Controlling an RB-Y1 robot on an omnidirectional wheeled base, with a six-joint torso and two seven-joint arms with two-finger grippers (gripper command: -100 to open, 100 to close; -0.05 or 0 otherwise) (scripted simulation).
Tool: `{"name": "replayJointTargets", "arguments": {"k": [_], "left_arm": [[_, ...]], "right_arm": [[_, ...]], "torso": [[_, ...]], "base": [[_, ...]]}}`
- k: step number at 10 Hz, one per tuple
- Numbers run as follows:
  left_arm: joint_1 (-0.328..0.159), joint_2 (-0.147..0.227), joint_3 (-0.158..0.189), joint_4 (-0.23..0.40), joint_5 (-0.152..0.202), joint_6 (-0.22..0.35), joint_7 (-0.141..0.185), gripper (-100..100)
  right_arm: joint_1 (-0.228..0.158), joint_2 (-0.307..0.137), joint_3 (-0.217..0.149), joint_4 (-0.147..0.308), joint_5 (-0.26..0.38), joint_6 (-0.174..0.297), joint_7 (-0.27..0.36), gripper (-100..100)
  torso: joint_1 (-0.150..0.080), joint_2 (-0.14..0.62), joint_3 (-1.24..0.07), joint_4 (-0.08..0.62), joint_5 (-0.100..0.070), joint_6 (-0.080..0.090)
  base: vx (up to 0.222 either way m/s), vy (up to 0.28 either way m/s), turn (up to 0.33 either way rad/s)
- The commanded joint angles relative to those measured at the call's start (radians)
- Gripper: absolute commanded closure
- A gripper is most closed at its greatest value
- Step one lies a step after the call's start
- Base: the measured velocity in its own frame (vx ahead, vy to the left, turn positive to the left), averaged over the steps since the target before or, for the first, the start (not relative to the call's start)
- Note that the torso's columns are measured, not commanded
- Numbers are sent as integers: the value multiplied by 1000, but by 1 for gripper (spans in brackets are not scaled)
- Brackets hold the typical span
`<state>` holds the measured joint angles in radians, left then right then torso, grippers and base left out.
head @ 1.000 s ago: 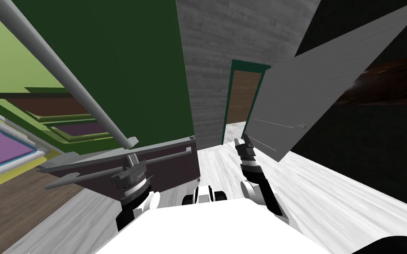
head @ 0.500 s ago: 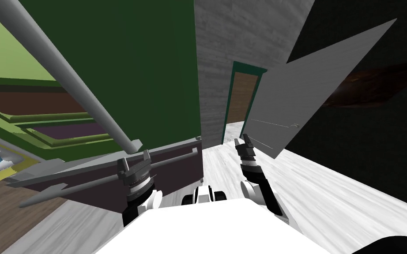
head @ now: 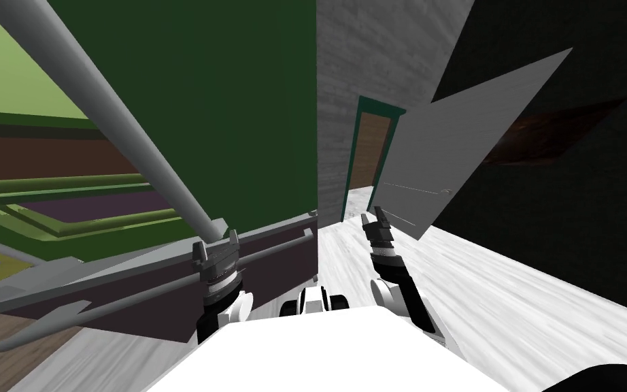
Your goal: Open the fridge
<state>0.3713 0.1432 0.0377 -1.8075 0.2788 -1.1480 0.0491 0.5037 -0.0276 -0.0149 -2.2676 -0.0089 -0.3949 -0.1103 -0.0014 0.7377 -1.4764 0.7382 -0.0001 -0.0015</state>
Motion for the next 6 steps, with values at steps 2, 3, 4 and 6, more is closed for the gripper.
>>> {"name": "replayJointTargets", "arguments": {"k": [2, 3, 4, 6], "left_arm": [[-13, 11, 13, -59, 17, 72, -8, -100], [-17, 14, 18, -79, 23, 96, -10, -100], [-19, 16, 20, -89, 25, 108, -11, -100], [-13, 11, 13, -59, 17, 72, -8, 100]], "right_arm": [[0, 0, 0, 0, 0, 0, 0, 0], [0, 0, 0, 0, 0, 0, 0, 0], [0, 0, 0, 0, 0, 0, 0, 0], [0, 0, 0, 0, 0, 0, 0, 0]], "torso": [[-3, -1, -1, 0, -2, 2], [-4, 1, 0, 2, -4, 3], [-5, 3, 1, 4, -5, 3], [-6, 6, 3, 4, -5, 3]], "base": [[13, -3, 23], [16, -4, 25], [11, -5, 12], [5, 4, -20]]}}
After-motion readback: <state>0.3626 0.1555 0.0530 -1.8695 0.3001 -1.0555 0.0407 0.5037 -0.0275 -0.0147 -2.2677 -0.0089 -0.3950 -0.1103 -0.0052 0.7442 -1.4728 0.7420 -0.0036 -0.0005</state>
